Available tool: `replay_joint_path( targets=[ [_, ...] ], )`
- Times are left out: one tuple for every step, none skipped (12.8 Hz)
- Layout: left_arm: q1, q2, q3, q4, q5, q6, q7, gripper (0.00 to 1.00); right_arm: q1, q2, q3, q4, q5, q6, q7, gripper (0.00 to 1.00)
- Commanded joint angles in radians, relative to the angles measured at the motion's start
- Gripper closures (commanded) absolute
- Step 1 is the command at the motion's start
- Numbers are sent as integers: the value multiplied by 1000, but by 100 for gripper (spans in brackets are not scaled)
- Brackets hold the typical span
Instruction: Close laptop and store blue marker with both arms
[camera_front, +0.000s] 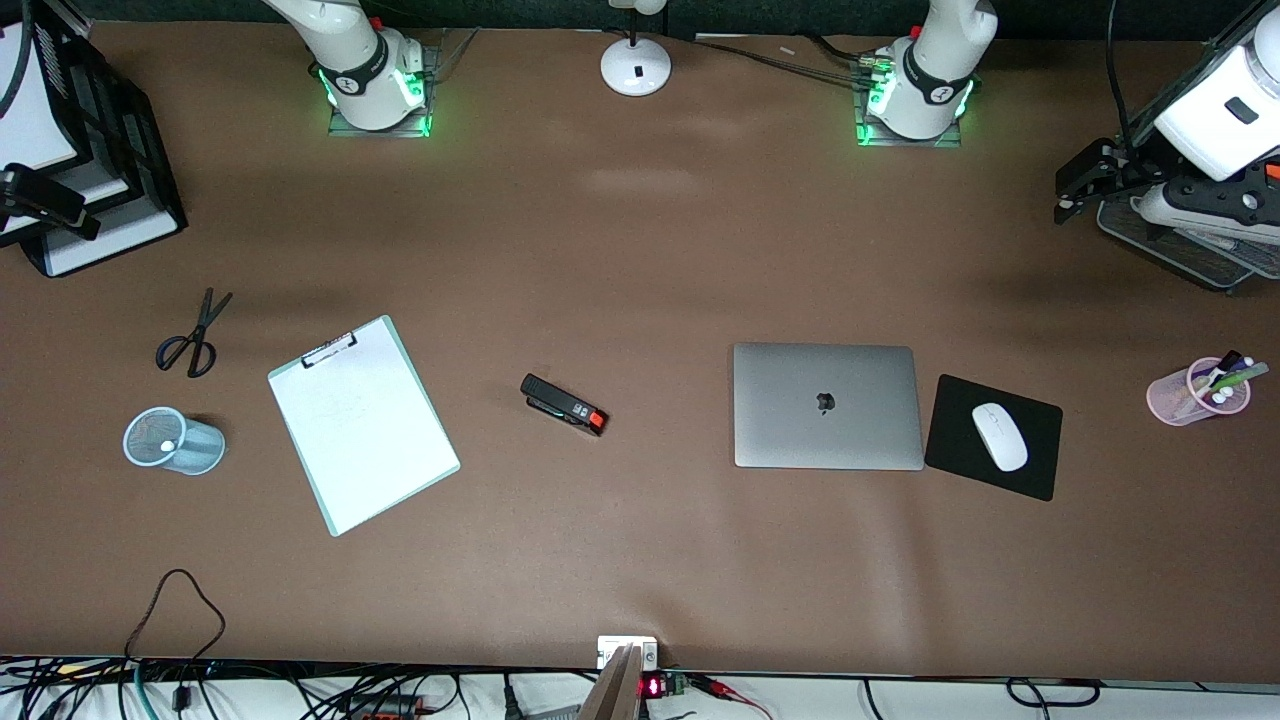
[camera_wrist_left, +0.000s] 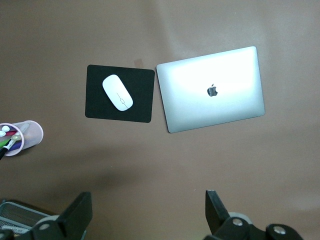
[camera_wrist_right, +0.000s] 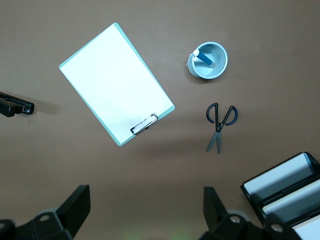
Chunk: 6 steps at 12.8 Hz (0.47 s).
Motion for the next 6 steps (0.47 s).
replay_joint_path(
  targets=[
    [7, 2, -1, 17, -14, 5, 30, 0, 5, -24, 4, -18, -12, -7, -10, 0],
    [4, 3, -1, 17, -15, 7, 30, 0, 5, -24, 4, -18, -12, -7, -8, 0],
    [3, 3, -1, 17, -12, 5, 30, 0, 5, -24, 4, -18, -12, -7, -10, 0],
    [3, 2, -1, 17, -12, -2, 32, 0, 5, -24, 4, -18, -12, -9, -11, 0],
    [3, -3, -1, 13, -14, -16, 32, 0, 5, -25, 4, -18, -12, -9, -13, 0],
    [3, -1, -1, 14, -11, -25, 30, 0, 5, -25, 4, -18, -12, -10, -13, 0]
  ],
)
